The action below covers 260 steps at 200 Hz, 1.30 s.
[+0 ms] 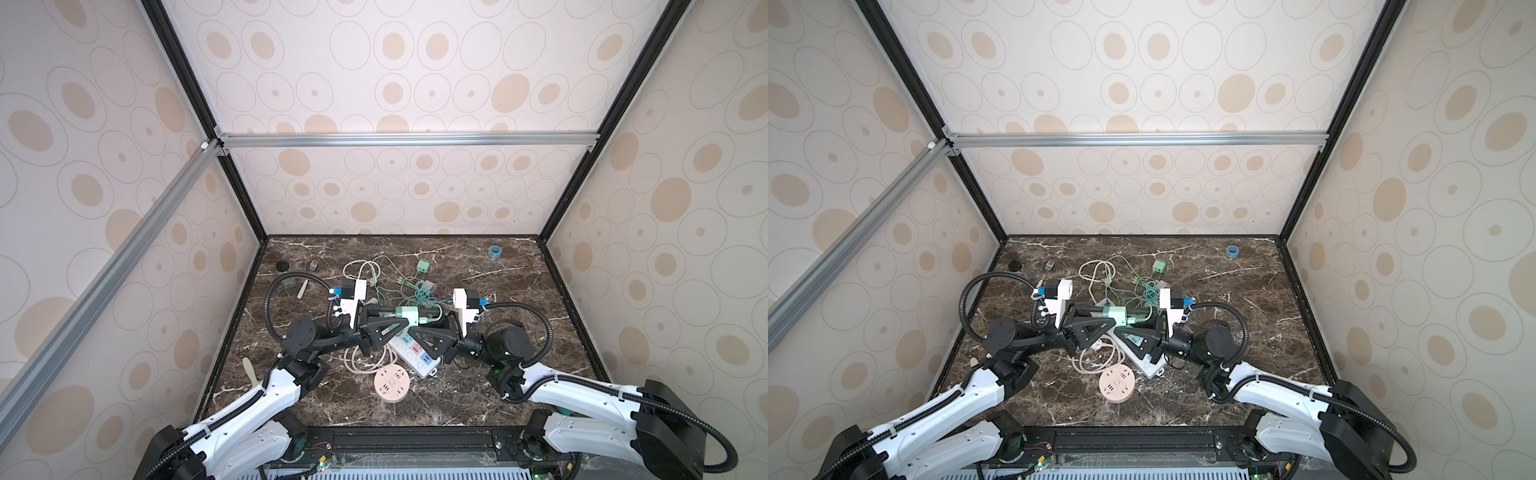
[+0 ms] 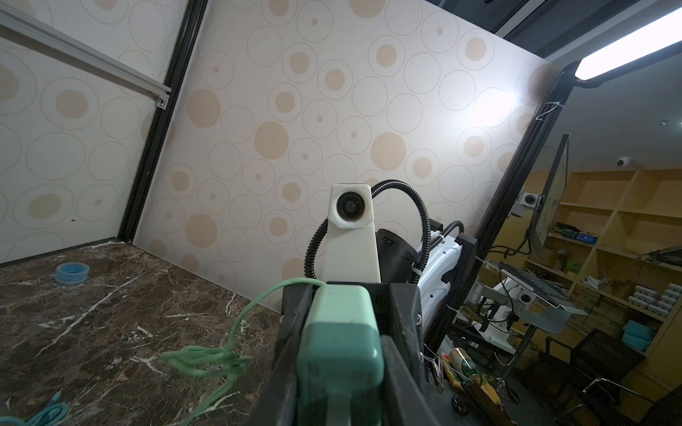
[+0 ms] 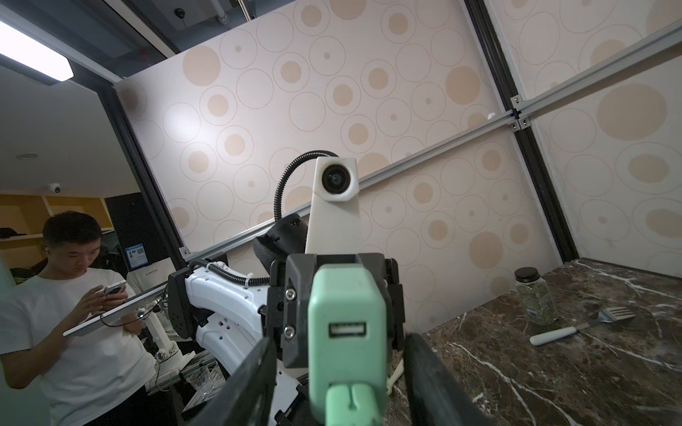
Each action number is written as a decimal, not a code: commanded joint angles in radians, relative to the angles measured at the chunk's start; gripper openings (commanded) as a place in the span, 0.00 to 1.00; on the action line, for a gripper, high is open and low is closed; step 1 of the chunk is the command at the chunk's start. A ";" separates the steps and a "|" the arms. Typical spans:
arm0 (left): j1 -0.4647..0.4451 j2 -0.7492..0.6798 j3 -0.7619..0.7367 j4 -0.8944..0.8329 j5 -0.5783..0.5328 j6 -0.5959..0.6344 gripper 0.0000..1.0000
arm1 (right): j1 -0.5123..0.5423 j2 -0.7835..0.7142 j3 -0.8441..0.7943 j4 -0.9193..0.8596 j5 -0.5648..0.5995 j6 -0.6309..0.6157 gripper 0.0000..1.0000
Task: Insert the plug
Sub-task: 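Hold and turn the light green charger upward between both grippers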
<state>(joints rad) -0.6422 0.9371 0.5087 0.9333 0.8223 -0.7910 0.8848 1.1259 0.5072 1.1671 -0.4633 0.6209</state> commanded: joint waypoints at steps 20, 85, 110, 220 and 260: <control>-0.014 -0.033 -0.007 0.082 0.035 -0.011 0.00 | -0.005 -0.002 0.042 0.076 -0.018 0.010 0.54; -0.015 -0.033 -0.012 0.105 0.037 -0.019 0.00 | -0.004 0.037 0.079 0.098 -0.022 0.017 0.50; -0.015 -0.036 -0.013 0.109 0.035 -0.020 0.00 | -0.004 0.063 0.088 0.130 -0.020 0.034 0.49; -0.017 -0.040 -0.027 0.162 0.018 -0.030 0.00 | -0.004 0.099 0.112 0.180 -0.028 0.060 0.41; -0.019 -0.034 -0.016 0.167 0.005 -0.032 0.00 | 0.004 0.128 0.131 0.169 -0.041 0.062 0.43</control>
<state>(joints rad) -0.6468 0.9112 0.4751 1.0340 0.8097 -0.8021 0.8852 1.2346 0.6029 1.2949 -0.4942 0.6693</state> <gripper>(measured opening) 0.296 0.423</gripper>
